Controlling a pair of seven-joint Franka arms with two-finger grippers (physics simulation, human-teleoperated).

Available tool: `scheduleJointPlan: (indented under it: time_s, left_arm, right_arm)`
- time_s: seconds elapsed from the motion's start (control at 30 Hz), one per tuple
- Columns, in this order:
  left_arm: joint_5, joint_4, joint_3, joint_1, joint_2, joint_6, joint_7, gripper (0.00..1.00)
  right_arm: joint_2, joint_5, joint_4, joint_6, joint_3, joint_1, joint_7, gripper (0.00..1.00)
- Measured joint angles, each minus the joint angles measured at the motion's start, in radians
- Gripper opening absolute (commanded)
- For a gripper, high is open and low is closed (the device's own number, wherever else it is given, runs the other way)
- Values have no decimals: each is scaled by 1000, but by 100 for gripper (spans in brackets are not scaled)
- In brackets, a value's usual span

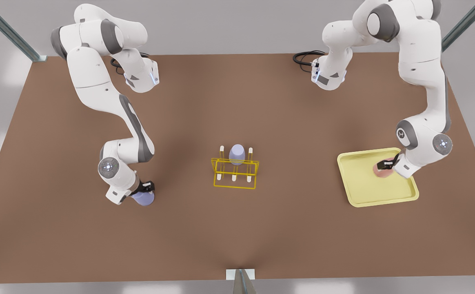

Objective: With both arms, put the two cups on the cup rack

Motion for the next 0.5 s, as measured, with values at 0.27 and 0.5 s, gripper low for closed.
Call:
scheduleJointPlan:
  time_s: [0.27,0.5]
  left_arm:
    - [2,255,-111,-244,46,-124,-148,82]
    - [4,549,-296,-310,206,-185,-409,81]
  right_arm:
    - [-126,3,23,-7,188,-3,-16,73]
    - [-141,1,103,-24,367,5,-32,73]
